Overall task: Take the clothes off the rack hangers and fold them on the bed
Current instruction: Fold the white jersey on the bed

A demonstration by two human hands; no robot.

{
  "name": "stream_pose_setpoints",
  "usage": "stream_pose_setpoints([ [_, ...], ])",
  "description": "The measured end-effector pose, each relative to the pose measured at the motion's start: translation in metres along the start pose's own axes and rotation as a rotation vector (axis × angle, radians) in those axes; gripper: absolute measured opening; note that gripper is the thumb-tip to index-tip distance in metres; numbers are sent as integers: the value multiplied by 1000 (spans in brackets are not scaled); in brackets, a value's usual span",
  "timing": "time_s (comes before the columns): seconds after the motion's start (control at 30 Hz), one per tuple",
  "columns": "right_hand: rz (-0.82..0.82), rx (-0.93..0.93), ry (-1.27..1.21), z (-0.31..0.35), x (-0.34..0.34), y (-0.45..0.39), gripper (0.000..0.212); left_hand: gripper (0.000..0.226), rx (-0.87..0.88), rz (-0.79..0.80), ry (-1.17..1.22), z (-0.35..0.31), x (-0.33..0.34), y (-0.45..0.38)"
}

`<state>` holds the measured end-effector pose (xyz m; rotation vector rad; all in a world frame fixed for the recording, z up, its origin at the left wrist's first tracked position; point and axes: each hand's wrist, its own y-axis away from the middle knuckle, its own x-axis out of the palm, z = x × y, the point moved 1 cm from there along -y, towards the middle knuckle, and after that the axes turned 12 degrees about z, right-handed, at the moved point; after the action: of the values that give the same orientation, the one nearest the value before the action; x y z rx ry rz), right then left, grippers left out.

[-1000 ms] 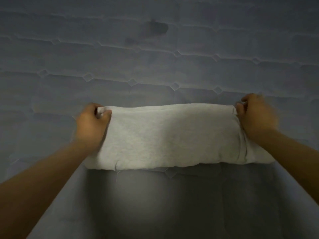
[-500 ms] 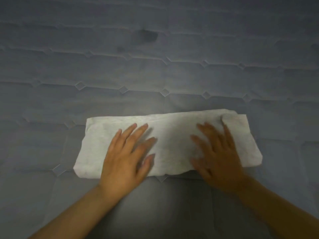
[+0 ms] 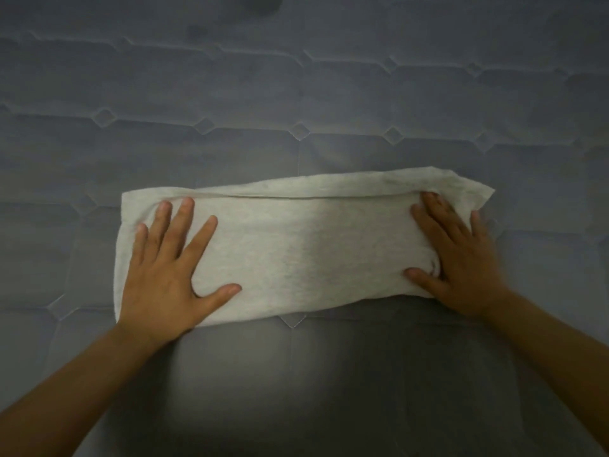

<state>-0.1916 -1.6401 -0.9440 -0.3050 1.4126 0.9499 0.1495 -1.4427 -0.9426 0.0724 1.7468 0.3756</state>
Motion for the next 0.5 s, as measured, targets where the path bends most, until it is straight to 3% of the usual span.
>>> stream_pose_setpoints([
  [0.3, -230, 201, -183, -23, -7, 14, 70, 100, -80, 105, 3, 21, -10, 1],
  [0.4, -432, 465, -458, -25, -18, 25, 65, 97, -159, 11, 101, 12, -23, 3],
  [0.5, -417, 564, -687, -16, -20, 39, 70, 96, -78, -90, 143, -14, -43, 4],
])
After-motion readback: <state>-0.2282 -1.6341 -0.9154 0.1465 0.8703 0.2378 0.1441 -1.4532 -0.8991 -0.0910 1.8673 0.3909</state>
